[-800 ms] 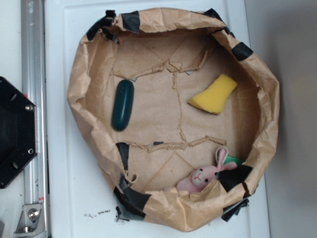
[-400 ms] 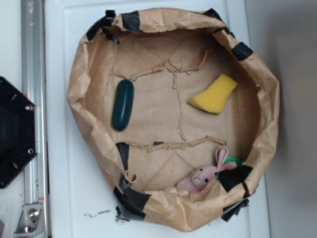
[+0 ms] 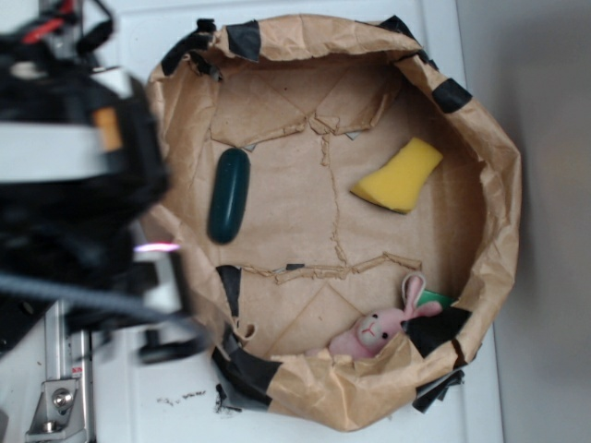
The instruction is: Grab the green sponge.
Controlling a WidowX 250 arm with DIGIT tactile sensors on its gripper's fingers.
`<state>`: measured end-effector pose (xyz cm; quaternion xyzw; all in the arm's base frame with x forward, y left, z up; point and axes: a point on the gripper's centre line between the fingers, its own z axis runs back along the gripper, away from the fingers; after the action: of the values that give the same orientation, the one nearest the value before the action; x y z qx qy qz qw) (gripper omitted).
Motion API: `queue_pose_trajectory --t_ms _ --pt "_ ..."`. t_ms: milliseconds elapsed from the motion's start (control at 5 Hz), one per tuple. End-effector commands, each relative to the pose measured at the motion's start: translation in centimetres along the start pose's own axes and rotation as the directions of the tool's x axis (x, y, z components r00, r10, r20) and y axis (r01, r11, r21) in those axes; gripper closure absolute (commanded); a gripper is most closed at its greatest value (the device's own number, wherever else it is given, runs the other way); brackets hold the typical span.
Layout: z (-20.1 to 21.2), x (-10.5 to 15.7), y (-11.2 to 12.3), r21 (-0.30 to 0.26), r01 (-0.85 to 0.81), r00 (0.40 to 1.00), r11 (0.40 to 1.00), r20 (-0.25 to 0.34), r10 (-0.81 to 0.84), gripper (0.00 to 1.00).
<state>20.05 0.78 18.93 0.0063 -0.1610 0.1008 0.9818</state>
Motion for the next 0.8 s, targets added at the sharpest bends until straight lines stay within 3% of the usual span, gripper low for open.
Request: queue_pose_trajectory --t_ms 0,200,400,600 --pt "-9.2 6.3 3.6 0.035 -0.194 0.977 0.98 -0.084 0.197 0.0" --pt "-13.2 7.1 3.5 0.042 -0.247 0.958 0.968 -0.14 0.25 0.0" --pt "-15.0 7.3 2.0 0.03 -0.198 0.962 0.98 -0.185 0.201 0.0" --pt "-16.1 7.4 0.3 -0.042 -0.143 0.964 0.989 -0.231 0.129 0.0"
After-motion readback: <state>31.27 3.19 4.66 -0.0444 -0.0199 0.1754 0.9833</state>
